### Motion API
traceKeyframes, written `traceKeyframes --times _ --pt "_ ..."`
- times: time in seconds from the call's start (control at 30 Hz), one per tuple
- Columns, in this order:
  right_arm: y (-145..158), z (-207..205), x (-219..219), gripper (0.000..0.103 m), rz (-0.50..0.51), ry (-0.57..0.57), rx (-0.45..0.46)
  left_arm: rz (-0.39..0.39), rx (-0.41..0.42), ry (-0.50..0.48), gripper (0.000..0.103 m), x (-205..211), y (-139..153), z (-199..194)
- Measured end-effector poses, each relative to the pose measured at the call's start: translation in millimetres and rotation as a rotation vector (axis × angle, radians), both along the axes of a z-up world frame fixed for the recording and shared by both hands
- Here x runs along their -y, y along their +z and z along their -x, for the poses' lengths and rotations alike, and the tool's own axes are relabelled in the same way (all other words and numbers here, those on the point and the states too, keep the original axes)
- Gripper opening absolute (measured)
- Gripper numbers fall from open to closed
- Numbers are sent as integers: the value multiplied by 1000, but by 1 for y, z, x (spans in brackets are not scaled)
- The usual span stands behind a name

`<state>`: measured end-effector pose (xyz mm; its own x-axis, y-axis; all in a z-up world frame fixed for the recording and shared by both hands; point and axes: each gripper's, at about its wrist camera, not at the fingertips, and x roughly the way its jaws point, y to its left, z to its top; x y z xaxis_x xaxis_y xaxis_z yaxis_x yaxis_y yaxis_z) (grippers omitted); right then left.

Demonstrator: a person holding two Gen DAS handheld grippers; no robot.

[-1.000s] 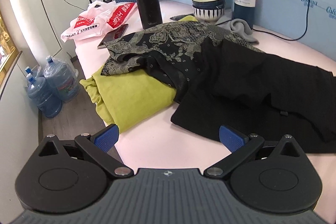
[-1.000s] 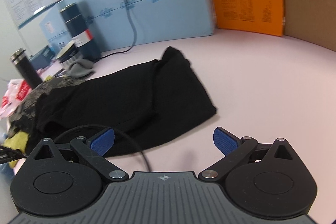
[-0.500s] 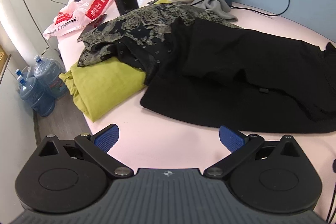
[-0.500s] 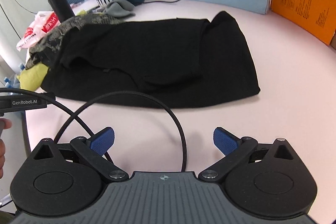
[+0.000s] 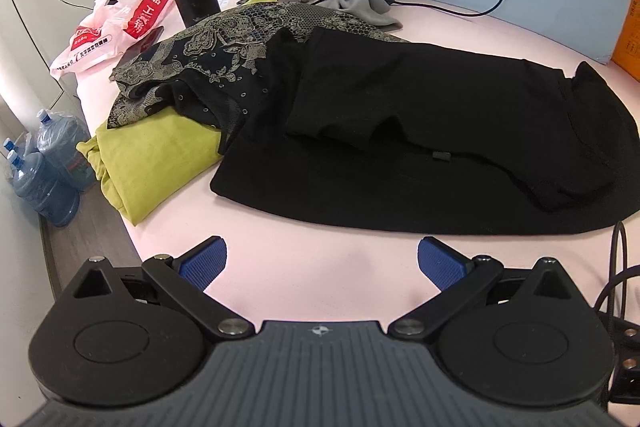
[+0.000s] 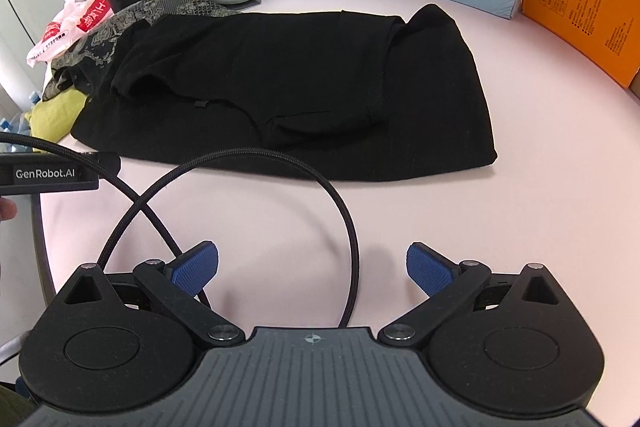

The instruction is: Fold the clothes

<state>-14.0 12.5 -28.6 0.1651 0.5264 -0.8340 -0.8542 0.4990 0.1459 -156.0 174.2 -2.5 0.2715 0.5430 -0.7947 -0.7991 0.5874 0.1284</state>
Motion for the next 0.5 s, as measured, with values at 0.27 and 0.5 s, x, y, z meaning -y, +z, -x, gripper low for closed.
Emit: traceKeyframes --times 0.27,0.5 --pt "-3 1 1 101 27 -11 6 -41 -16 -70 103 19 2 -10" --pt "-5 3 3 101 49 -26 10 -41 -15 -115 103 29 2 -14"
